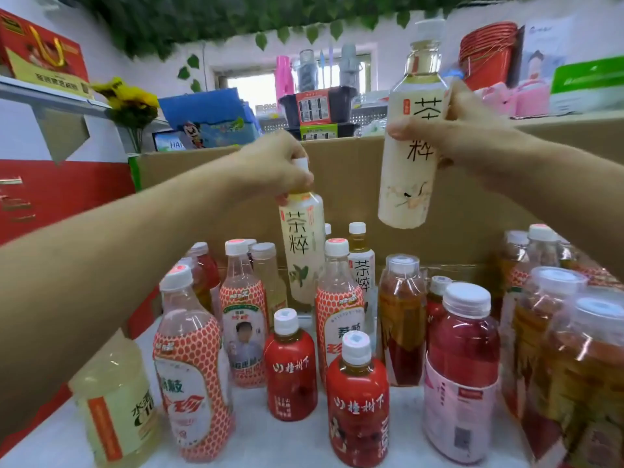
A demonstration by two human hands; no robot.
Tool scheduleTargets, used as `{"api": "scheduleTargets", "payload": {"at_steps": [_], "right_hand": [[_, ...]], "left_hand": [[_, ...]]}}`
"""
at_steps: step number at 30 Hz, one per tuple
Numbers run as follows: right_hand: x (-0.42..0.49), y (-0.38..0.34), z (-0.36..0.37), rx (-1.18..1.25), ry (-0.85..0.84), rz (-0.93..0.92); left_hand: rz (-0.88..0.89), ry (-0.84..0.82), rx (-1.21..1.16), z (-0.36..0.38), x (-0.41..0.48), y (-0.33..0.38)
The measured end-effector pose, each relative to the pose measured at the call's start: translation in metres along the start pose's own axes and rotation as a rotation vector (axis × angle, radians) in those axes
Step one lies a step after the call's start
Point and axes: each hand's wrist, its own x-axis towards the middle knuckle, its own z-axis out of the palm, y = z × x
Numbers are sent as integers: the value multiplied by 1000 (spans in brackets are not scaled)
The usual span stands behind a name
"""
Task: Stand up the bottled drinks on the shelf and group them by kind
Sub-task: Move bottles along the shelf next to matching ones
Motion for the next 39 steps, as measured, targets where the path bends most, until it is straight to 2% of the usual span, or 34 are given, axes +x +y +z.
{"api": "scheduleTargets", "payload": {"at_steps": [7, 11, 16, 20, 25, 29, 34, 36, 39], "right_hand": [[-1, 11, 3, -12, -87, 22], [-2, 16, 4, -6, -119, 47], [-2, 17, 10, 10, -135, 29], [3, 16, 16, 25, -106, 35], [8, 1, 16, 10, -113, 21], [19, -26, 0, -166, 42, -121], [27, -40, 4, -194, -53, -203], [30, -32, 11, -206, -51, -172], [35, -8, 24, -185, -98, -86]], "left_hand": [[-95, -269, 124, 47, 12, -26], [-99, -342, 215, 71, 11, -34], [-24, -314, 259, 58, 13, -28], [95, -222, -188, 38, 10, 10], [230, -28, -417, 50, 16, 37], [284, 30, -355, 51, 16, 32], [232, 27, -351, 59, 13, 28], [165, -23, -268, 56, 9, 24], [90, -204, -97, 46, -4, 10]]}}
